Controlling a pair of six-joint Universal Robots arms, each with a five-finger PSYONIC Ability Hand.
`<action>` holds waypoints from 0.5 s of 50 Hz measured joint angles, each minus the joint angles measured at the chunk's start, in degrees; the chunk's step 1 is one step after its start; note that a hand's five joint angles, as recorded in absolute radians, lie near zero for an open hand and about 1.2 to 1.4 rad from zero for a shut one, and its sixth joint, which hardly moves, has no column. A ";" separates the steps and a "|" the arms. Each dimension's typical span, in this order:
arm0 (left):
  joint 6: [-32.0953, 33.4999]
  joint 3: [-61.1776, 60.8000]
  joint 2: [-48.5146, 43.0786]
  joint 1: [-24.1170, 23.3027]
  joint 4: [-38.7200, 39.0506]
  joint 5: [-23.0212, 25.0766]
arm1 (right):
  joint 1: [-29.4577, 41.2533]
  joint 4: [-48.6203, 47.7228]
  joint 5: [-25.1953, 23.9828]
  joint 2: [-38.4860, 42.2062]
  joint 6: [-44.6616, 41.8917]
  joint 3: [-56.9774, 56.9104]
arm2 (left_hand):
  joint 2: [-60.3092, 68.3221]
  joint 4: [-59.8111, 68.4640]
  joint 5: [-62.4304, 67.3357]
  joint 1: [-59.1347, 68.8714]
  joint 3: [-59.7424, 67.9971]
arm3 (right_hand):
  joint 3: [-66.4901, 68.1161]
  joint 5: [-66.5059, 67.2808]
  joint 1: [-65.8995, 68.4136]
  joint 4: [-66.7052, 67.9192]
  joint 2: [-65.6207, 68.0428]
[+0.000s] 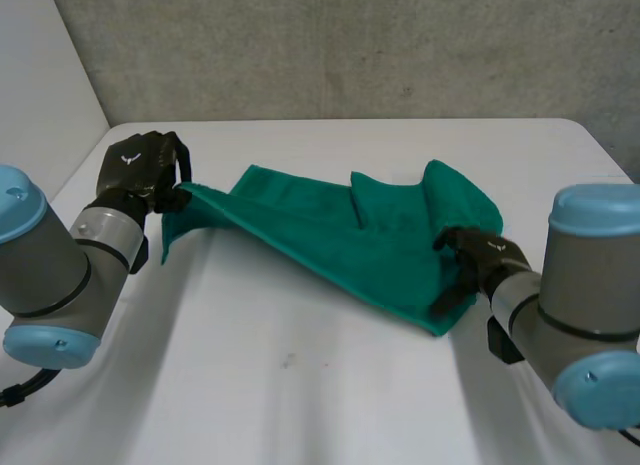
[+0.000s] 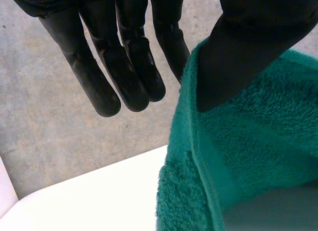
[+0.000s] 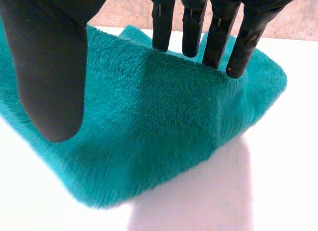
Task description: Fold the towel.
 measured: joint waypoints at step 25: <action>-0.25 0.03 0.66 1.13 -2.16 -0.07 | -0.34 -10.55 5.45 -5.18 -12.96 3.50 | 0.01 0.00 0.00 0.00 0.00 | 35.45 36.85 28.74 36.28 34.45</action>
